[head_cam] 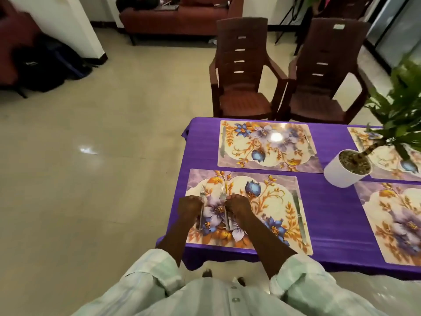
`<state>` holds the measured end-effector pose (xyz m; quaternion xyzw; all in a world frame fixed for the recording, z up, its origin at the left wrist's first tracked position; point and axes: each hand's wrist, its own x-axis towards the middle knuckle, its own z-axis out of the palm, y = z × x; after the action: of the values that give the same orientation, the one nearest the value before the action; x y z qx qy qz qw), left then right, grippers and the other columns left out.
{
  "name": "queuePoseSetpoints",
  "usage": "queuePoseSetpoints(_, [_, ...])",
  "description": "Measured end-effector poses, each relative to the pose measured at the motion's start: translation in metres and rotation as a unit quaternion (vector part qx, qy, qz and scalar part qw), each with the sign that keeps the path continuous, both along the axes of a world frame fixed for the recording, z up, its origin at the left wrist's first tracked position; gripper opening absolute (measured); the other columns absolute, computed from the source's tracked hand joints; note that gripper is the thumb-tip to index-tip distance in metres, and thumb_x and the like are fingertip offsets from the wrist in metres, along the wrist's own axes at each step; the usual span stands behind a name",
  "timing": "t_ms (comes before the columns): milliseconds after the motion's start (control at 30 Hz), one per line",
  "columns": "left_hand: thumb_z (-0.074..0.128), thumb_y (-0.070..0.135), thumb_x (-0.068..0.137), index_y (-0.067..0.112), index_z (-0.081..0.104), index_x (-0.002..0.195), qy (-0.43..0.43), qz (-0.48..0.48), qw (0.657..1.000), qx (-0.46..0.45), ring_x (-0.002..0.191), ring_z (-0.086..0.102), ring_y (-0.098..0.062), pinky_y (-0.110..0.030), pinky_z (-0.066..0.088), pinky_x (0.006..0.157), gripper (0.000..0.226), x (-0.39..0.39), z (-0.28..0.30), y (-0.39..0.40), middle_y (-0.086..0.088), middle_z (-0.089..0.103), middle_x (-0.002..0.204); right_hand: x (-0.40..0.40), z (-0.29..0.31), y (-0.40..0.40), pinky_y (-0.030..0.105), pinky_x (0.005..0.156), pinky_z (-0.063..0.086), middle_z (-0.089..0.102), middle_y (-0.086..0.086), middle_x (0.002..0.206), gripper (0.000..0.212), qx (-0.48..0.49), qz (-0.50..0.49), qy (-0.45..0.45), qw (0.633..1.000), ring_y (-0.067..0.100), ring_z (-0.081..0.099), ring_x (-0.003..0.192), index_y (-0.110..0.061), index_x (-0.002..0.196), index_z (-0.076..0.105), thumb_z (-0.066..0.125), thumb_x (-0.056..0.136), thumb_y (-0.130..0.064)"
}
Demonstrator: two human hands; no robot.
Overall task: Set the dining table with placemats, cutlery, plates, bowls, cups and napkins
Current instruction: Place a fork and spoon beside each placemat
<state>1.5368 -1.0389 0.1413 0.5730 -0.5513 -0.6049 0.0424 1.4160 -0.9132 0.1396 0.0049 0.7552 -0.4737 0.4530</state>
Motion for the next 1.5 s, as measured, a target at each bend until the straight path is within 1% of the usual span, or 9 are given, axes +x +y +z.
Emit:
queuePoseSetpoints(67, [0.06,0.008,0.086,0.015,0.067,0.078,-0.016,-0.011,0.999,-0.037,0.068,0.061,-0.013,-0.027,0.055,0.066,0.013,0.006,0.002,-0.005,0.01,0.065,0.057,0.004,0.0,-0.005,0.012,0.04,0.045,0.062,-0.008,0.055,0.026,0.006,0.012,0.014,1.0,-0.005,0.054,0.038,-0.02,0.076,0.057,0.058,0.088,0.004])
queuePoseSetpoints(200, [0.063,0.011,0.083,0.004,0.075,0.088,-0.09,-0.049,0.982,-0.157,0.083,0.069,-0.027,-0.032,0.051,0.069,0.015,0.013,-0.013,-0.007,-0.013,0.073,0.083,0.012,-0.003,-0.013,0.015,0.036,0.038,0.059,0.012,0.065,0.009,0.02,0.032,0.081,0.996,0.003,0.048,0.031,0.006,0.088,0.067,0.06,0.086,0.0])
queuePoseSetpoints(367, [0.061,0.011,0.086,0.008,0.076,0.099,-0.099,-0.058,0.97,-0.213,0.099,0.066,-0.028,-0.026,0.045,0.081,0.02,0.017,-0.017,-0.011,-0.011,0.073,0.104,0.011,0.0,-0.017,0.016,0.04,0.04,0.058,0.007,0.061,0.011,0.025,0.038,0.088,0.995,0.012,0.052,0.042,-0.003,0.079,0.062,0.059,0.089,-0.003])
queuePoseSetpoints(533, [0.06,0.013,0.088,0.007,0.074,0.098,-0.104,-0.059,0.958,-0.259,0.094,0.067,-0.03,-0.025,0.041,0.073,0.019,0.024,-0.028,-0.01,-0.013,0.073,0.1,0.013,-0.005,-0.017,0.023,0.049,0.044,0.062,0.011,0.07,0.012,0.021,0.008,0.063,0.998,0.018,0.054,0.053,-0.006,0.076,0.063,0.061,0.087,-0.001])
queuePoseSetpoints(767, [0.061,0.015,0.09,0.007,0.075,0.101,-0.107,-0.066,0.956,-0.267,0.093,0.067,-0.027,-0.026,0.044,0.077,0.019,0.032,-0.033,-0.012,-0.012,0.073,0.101,0.016,-0.003,-0.017,0.02,0.053,0.047,0.058,-0.003,0.076,0.013,0.004,0.018,0.009,1.0,0.009,0.055,0.062,-0.016,0.085,0.06,0.062,0.087,-0.004])
queuePoseSetpoints(967, [0.058,0.013,0.09,0.009,0.075,0.1,-0.118,-0.058,0.955,-0.265,0.095,0.067,-0.028,-0.03,0.048,0.081,0.021,0.031,-0.032,-0.013,-0.012,0.073,0.102,0.023,-0.008,-0.018,0.025,0.049,0.041,0.061,0.016,0.072,0.008,-0.004,-0.022,0.042,0.999,0.019,0.052,0.055,-0.004,0.079,0.064,0.063,0.087,-0.002])
queuePoseSetpoints(1067, [0.056,0.013,0.09,0.008,0.075,0.099,-0.119,-0.05,0.956,-0.262,0.093,0.067,-0.028,-0.028,0.047,0.079,0.021,0.031,-0.031,-0.012,-0.011,0.073,0.1,0.026,-0.007,-0.016,0.027,0.054,0.044,0.063,0.013,0.072,0.013,-0.002,-0.022,0.04,0.999,0.023,0.057,0.064,-0.008,0.075,0.063,0.063,0.087,-0.004])
queuePoseSetpoints(1333, [0.06,0.017,0.091,0.003,0.072,0.1,-0.099,-0.039,0.962,-0.251,0.092,0.066,-0.026,-0.029,0.046,0.08,0.021,0.031,-0.035,-0.013,-0.013,0.072,0.1,0.026,-0.01,-0.014,0.026,0.051,0.043,0.065,0.018,0.079,0.007,0.004,-0.042,0.035,0.999,0.02,0.056,0.06,-0.004,0.081,0.066,0.064,0.088,-0.007])
queuePoseSetpoints(1500, [0.06,0.019,0.093,0.002,0.066,0.101,-0.052,0.028,0.961,-0.269,0.092,0.064,-0.026,-0.028,0.045,0.077,0.02,0.027,-0.026,0.0,-0.013,0.068,0.099,0.026,-0.007,-0.009,0.031,0.06,0.046,0.064,0.017,0.081,0.008,-0.004,-0.057,0.027,0.998,0.026,0.058,0.07,-0.005,0.087,0.066,0.061,0.091,-0.009])
